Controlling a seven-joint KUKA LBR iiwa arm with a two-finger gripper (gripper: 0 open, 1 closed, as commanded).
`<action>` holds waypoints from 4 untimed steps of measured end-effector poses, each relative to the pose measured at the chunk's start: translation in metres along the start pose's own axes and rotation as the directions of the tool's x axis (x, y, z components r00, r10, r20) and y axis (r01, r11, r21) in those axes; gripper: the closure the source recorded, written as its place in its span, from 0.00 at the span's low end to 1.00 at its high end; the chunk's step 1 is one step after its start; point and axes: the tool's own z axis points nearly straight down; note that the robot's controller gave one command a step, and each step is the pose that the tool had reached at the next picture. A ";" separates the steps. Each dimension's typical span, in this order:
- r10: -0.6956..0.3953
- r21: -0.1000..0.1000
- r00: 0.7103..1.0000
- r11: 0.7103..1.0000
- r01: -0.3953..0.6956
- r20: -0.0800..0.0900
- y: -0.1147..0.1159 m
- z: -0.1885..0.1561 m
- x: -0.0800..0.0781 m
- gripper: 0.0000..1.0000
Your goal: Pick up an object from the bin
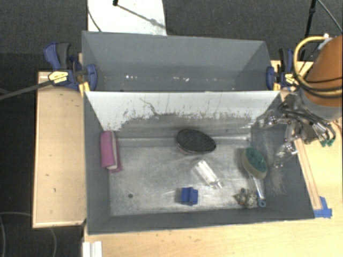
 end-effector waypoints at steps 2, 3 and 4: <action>-0.187 0.000 0.982 0.982 0.187 0.006 0.062 0.062 -0.067 0.00; -0.401 -0.003 0.916 0.916 0.401 -0.005 0.023 0.126 -0.056 0.00; -0.568 -0.001 0.823 0.823 0.568 0.004 0.113 0.089 -0.067 0.00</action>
Offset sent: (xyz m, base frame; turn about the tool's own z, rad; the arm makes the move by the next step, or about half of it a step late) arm 0.0219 0.0291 -0.1099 -0.3183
